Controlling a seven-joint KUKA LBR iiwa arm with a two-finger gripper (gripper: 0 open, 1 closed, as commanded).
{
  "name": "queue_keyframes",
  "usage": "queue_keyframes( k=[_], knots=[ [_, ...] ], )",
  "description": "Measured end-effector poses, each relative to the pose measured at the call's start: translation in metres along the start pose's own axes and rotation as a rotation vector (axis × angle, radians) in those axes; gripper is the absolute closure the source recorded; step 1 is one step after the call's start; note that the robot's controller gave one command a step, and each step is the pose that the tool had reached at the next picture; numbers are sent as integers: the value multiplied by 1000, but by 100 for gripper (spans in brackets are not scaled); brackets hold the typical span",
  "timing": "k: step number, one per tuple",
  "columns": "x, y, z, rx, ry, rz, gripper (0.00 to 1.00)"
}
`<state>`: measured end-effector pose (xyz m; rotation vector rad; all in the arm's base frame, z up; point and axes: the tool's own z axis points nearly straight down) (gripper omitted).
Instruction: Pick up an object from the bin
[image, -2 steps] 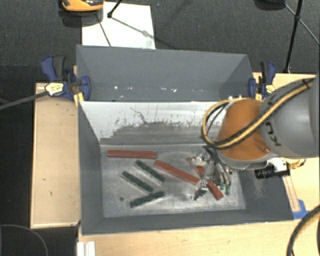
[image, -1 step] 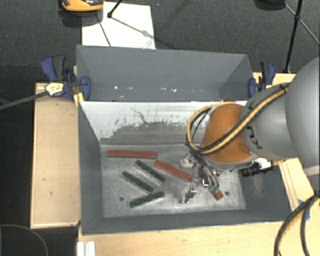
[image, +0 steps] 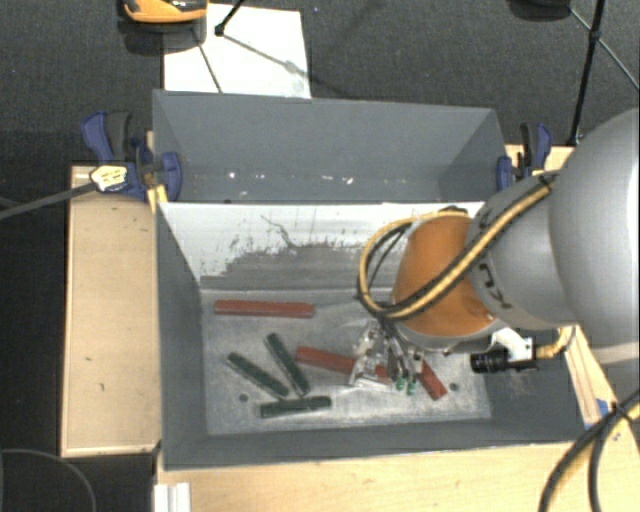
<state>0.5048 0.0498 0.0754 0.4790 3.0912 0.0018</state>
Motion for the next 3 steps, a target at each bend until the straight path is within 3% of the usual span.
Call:
queue_keyframes(
  k=[2,3],
  knots=[
    [1,0,-3,1,4,-1,100],
    [5,-1,-21,6,18,-3,100]
  ],
)
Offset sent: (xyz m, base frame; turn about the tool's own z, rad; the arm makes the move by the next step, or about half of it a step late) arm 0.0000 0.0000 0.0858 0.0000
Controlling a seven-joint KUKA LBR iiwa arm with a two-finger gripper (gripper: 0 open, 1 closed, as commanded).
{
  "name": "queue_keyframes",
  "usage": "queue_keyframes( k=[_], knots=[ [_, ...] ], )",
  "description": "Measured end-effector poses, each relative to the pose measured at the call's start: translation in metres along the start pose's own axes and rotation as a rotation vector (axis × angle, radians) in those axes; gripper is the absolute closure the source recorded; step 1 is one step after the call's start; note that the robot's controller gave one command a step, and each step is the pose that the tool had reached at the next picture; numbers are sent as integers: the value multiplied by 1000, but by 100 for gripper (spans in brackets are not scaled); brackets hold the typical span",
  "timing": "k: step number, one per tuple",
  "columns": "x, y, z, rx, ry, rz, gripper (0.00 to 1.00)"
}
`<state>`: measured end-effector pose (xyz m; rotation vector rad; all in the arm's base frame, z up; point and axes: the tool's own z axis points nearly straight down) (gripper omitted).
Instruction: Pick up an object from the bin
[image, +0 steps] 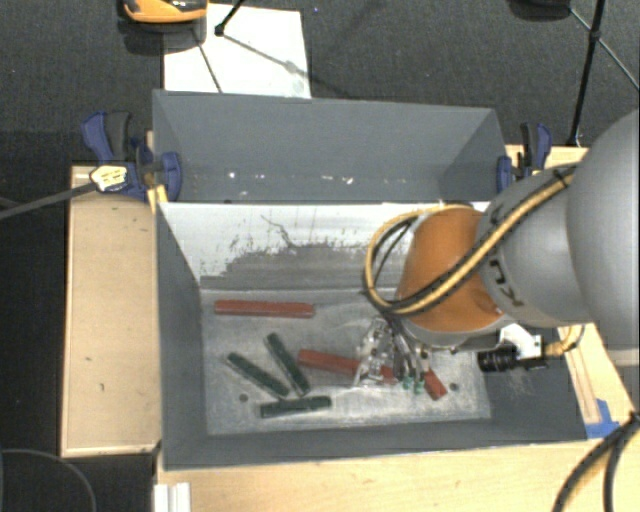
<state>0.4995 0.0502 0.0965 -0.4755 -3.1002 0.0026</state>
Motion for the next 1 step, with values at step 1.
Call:
queue_keyframes(
  k=[1],
  knots=[
    [-2,1,-17,-3,-6,-1,100]
  ],
)
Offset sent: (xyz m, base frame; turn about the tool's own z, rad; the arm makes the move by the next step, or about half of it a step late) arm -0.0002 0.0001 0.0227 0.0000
